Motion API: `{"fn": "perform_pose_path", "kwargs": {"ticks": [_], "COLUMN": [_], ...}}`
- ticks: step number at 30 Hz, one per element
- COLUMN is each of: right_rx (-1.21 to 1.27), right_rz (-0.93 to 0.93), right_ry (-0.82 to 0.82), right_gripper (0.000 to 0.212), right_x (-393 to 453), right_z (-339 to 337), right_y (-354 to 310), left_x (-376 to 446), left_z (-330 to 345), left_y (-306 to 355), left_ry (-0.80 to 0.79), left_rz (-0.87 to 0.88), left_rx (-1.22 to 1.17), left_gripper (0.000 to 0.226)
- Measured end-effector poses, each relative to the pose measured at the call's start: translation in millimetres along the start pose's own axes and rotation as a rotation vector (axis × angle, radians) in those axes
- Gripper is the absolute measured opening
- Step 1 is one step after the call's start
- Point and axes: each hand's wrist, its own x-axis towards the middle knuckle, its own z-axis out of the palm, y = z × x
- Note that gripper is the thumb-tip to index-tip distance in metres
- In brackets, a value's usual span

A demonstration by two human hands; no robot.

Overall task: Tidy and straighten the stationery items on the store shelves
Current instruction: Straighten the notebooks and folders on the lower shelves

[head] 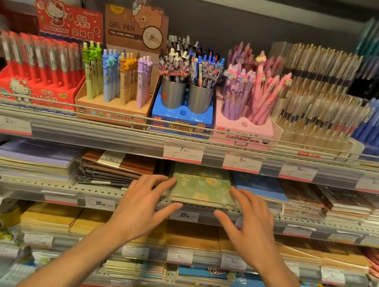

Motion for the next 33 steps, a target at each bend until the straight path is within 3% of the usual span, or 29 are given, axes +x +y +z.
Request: {"fn": "perform_pose_path", "kwargs": {"ticks": [6,21,26,33], "right_rx": [-0.142,-0.289,-0.238,-0.118], "right_rz": [-0.077,-0.065,-0.043,0.014], "right_ry": [0.091,0.063,0.081,0.021], "right_gripper": [0.062,0.057,0.043,0.052], "right_x": [24.4,64.2,71.9,77.9], "right_z": [17.0,35.0,41.3,41.9], "right_y": [7.4,26.5,24.4,22.9], "left_x": [18.5,49.7,55.4,59.1], "left_z": [19.2,40.8,44.1,45.7], "left_y": [-1.6,-10.8,-8.5,-7.5], "left_ry": [0.010,0.044,0.031,0.028], "left_rz": [0.036,-0.017,-0.066,-0.112], "left_rx": [0.129,0.262,0.278,0.314], "left_gripper": [0.065,0.061,0.054,0.051]}}
